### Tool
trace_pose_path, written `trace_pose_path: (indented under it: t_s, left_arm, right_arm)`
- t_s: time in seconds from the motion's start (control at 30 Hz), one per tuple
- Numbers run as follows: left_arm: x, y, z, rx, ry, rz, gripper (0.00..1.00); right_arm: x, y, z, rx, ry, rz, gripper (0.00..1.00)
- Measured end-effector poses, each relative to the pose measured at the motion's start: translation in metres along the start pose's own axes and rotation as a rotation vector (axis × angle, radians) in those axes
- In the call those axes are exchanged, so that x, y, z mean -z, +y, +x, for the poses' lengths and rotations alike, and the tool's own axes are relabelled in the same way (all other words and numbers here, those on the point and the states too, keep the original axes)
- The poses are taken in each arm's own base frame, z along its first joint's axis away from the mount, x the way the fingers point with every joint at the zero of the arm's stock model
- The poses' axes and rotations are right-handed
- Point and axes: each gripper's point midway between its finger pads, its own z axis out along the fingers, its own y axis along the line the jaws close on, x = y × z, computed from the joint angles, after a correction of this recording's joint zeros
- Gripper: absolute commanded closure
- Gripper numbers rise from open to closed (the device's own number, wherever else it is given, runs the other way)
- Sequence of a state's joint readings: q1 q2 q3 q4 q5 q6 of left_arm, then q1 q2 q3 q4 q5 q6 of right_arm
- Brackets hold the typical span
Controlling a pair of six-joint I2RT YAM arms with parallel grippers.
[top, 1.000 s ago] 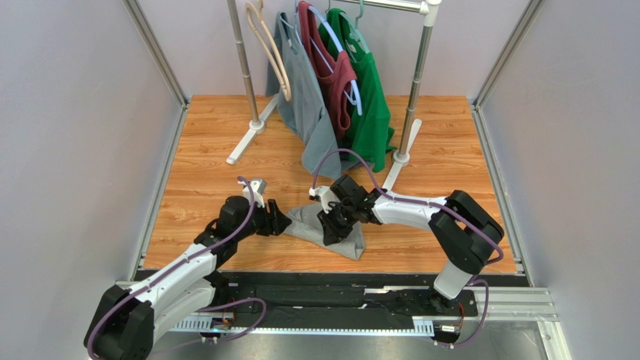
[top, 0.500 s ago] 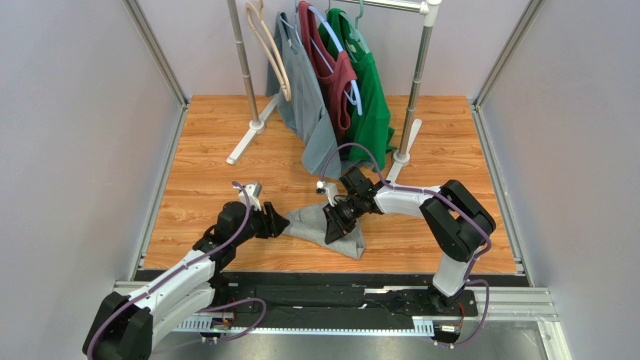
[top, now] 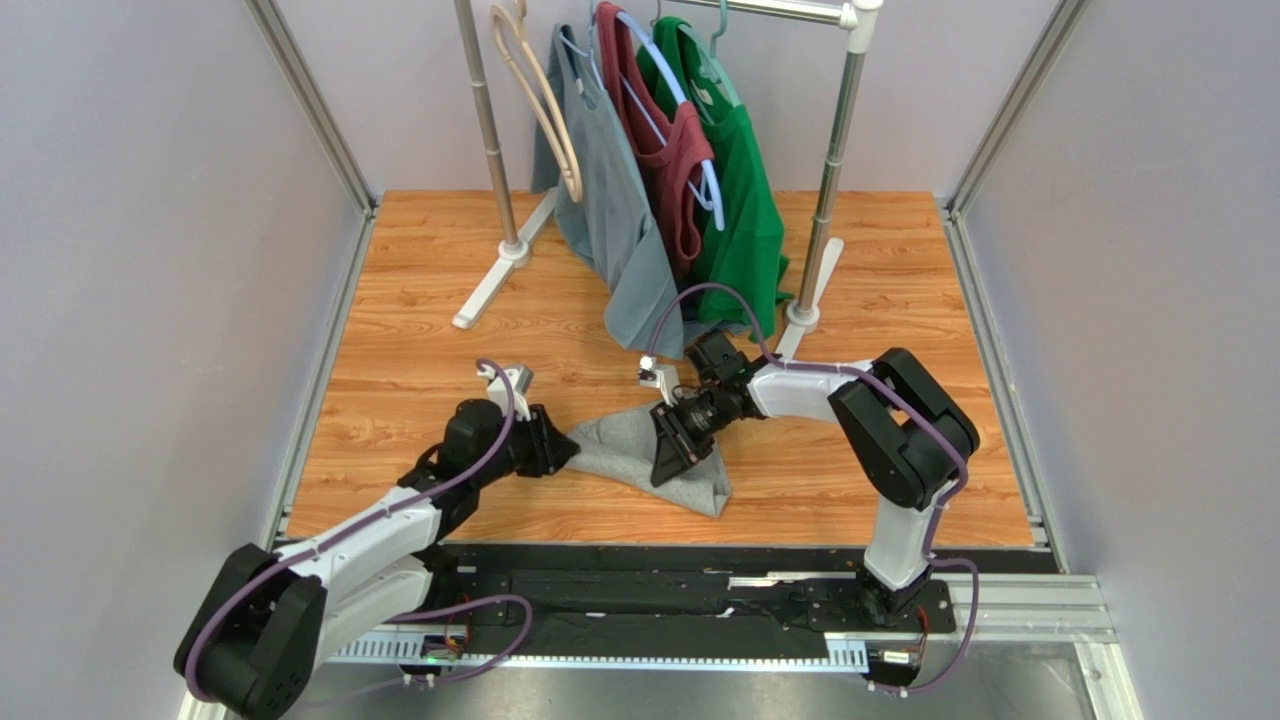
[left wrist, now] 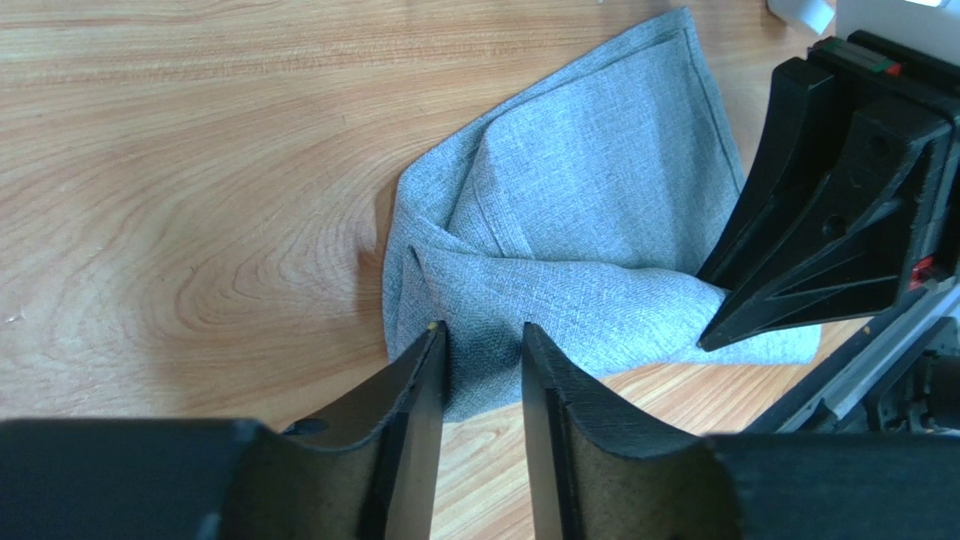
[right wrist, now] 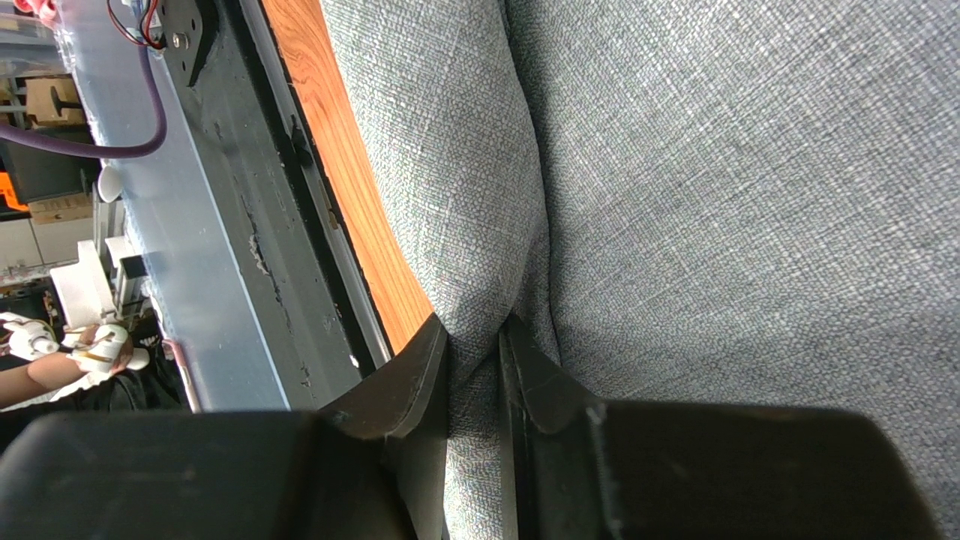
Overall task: Fold the napkin, place the utensils inside, and roll it up
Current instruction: Roll the napkin at the center of the board.
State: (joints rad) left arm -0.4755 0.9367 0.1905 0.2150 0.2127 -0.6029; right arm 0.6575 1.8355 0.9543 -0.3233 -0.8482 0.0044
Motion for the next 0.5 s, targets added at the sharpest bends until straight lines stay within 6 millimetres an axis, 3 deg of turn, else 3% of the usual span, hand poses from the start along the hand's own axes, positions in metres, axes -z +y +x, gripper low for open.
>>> trace_pose_path:
  t_s: [0.27, 0.3, 0.43, 0.5]
  left_arm:
    - [-0.009, 0.004, 0.01, 0.013, 0.066, -0.016, 0.96]
    - [-0.01, 0.004, 0.008, 0.013, 0.069, -0.017, 1.0]
    - [-0.014, 0.001, 0.002, 0.007, 0.085, -0.026, 1.0]
    - [-0.016, -0.001, -0.001, 0.002, 0.105, -0.034, 1.0]
  right_arm:
    - [0.0, -0.001, 0.0, -0.013, 0.001, -0.001, 0.89]
    - [0.0, -0.001, 0.0, -0.015, 0.001, 0.001, 0.82]
    - [0.003, -0.002, -0.001, -0.021, 0.0, 0.021, 0.71]
    - [0.007, -0.005, -0.001, -0.018, -0.004, 0.069, 0.52]
